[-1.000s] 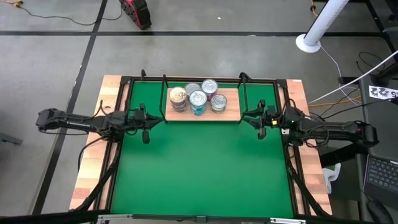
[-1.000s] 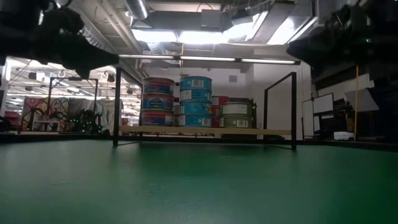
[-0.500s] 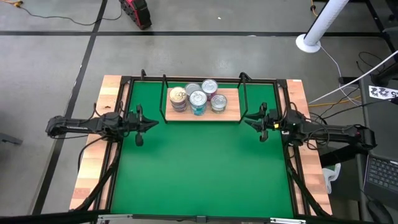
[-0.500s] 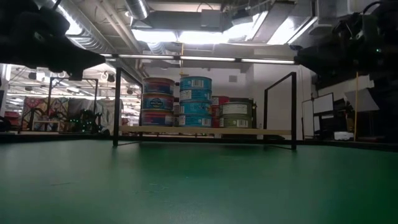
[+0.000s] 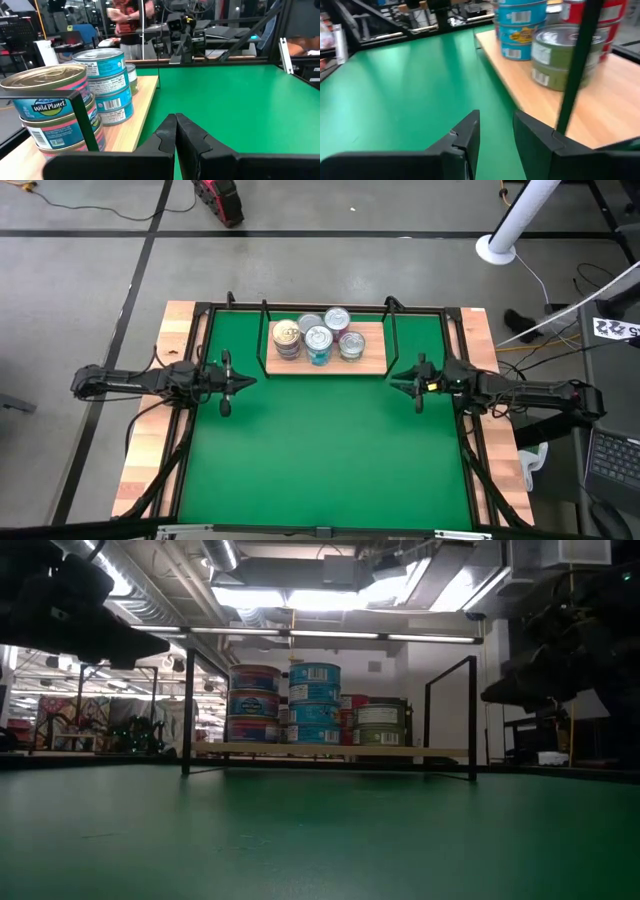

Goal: Stack canned seafood by type on shelf
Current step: Return to Home Position

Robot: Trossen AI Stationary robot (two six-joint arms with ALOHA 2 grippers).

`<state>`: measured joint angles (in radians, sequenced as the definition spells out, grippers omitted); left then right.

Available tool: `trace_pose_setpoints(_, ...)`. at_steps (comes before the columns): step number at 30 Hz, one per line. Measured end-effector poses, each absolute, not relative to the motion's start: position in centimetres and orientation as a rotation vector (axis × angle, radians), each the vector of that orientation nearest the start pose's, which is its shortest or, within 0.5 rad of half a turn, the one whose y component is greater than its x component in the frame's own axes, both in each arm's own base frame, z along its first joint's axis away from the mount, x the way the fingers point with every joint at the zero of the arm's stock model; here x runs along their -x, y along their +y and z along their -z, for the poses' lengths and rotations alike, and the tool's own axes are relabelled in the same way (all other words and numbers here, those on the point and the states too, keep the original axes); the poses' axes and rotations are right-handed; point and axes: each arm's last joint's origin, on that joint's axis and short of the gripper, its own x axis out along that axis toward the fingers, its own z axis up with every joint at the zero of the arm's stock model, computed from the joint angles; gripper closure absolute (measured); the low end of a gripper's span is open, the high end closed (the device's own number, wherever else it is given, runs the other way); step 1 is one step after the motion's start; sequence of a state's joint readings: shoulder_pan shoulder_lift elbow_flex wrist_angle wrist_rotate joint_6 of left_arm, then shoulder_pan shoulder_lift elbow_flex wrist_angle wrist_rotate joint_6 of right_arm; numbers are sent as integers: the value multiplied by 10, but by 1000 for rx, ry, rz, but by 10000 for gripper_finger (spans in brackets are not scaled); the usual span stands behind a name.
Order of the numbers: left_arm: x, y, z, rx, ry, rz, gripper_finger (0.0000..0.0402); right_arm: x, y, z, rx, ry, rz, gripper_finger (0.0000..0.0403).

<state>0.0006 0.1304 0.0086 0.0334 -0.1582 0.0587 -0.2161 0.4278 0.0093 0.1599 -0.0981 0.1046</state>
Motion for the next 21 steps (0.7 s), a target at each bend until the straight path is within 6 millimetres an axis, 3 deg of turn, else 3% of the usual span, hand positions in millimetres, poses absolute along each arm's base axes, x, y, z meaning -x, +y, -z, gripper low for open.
trace_pose_setpoints(21,-105,5,-158,-52,100,-159,398,-100,-20,-163,24,40,148,285)
